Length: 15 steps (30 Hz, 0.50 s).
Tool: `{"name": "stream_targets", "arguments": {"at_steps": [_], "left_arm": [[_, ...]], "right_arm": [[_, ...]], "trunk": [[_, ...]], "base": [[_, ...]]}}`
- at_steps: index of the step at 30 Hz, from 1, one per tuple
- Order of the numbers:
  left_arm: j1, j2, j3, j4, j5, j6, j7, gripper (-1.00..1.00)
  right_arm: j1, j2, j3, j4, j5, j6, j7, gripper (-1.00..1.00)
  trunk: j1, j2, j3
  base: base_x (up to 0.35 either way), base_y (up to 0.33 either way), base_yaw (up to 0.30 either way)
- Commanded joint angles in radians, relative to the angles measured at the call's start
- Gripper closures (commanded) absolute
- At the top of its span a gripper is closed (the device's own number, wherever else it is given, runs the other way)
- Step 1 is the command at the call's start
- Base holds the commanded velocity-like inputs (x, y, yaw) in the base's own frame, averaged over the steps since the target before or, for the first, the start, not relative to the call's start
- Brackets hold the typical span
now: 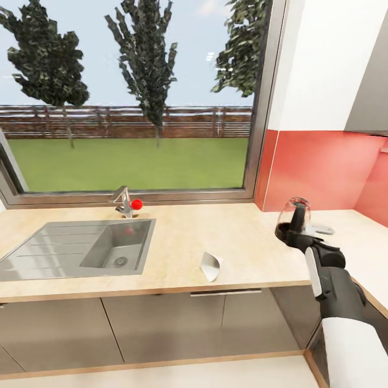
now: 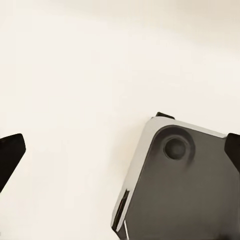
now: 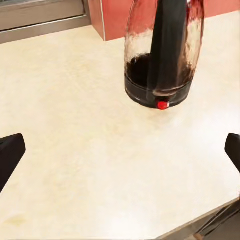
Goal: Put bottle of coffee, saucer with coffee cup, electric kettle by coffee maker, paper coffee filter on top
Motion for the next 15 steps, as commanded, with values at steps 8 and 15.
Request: {"name": "stream_targets", "arguments": {"at_steps": [8, 15], "left_arm": [[0.0, 0.009, -0.001, 0.004, 0.004, 0.003, -0.002, -1.0], [0.0, 0.02, -0.007, 0.043, 0.003, 0.01, 0.008, -1.0]], "right_arm": [[-0.125, -0.113, 0.003, 0.559, -0.093, -0.406, -0.011, -1.0], [-0.2, -0.114, 0.004, 0.782, -0.083, -0.596, -0.093, -1.0]], "trunk": [[0.001, -0.002, -0.002], [0.001, -0.002, -0.002]], "base": [[0.0, 0.0, 0.0], [0.0, 0.0, 0.0]]}}
